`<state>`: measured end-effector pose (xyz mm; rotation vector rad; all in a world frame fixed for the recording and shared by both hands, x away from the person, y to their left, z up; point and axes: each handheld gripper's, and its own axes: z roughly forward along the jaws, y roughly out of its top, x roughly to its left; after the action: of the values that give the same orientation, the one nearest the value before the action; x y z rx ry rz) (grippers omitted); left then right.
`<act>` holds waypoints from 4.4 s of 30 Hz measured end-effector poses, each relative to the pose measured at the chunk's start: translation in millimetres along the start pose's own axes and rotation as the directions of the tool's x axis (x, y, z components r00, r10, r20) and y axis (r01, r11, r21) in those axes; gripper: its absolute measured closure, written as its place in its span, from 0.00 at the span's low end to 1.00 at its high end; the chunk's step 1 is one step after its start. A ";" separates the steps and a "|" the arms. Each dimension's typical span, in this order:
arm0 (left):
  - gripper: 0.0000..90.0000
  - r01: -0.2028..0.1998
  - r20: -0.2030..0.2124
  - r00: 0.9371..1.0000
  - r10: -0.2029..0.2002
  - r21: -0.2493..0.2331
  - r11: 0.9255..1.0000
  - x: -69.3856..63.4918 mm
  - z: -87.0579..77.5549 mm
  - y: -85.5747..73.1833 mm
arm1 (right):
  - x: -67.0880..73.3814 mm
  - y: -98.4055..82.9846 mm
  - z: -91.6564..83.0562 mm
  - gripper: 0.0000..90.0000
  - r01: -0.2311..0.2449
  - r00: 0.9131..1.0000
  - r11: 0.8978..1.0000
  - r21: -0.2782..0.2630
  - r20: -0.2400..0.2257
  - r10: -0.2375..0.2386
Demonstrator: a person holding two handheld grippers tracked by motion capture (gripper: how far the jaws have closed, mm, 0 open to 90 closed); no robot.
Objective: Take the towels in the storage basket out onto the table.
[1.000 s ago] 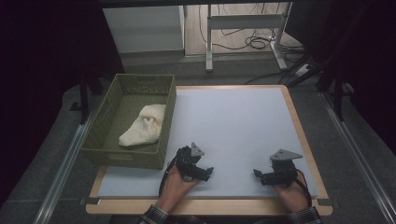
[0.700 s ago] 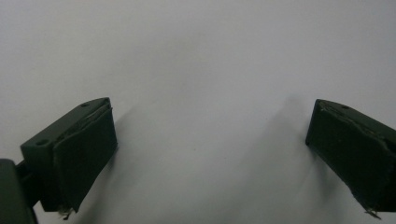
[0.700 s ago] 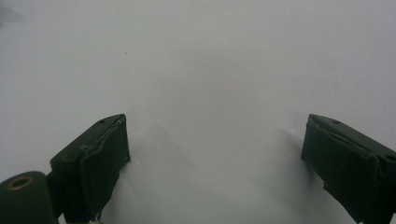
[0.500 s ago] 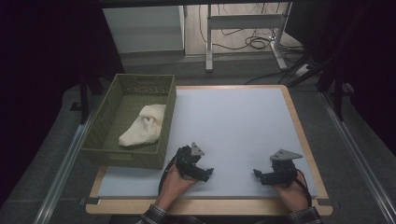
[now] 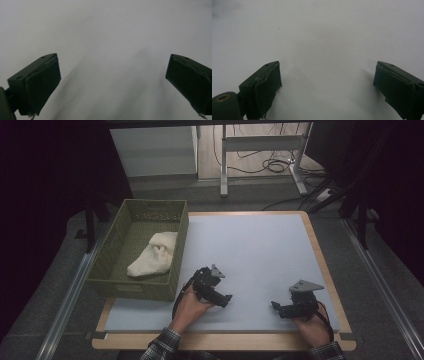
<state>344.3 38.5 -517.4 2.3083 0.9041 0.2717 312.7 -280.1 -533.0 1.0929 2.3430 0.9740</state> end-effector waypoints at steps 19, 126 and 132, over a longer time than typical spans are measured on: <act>0.01 -0.083 -0.006 0.996 0.084 0.095 0.992 9.0 -21.8 63.5 | -0.3 -0.1 0.0 0.09 0.002 1.000 1.000 -0.001 0.000 -0.002; 0.90 0.381 -0.194 0.917 -0.349 0.161 0.910 220.0 -135.0 -15.4 | -0.2 -0.2 0.2 0.09 0.001 1.000 1.000 -0.004 -0.001 -0.001; 0.90 0.363 -0.212 0.919 -0.332 0.129 0.923 216.8 -156.1 -10.5 | -0.2 -0.1 0.1 0.09 0.000 1.000 1.000 -0.003 -0.001 0.000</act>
<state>437.2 265.5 -411.0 2.2407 1.4632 0.2693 312.8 -280.2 -533.2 1.0910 2.3412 0.9777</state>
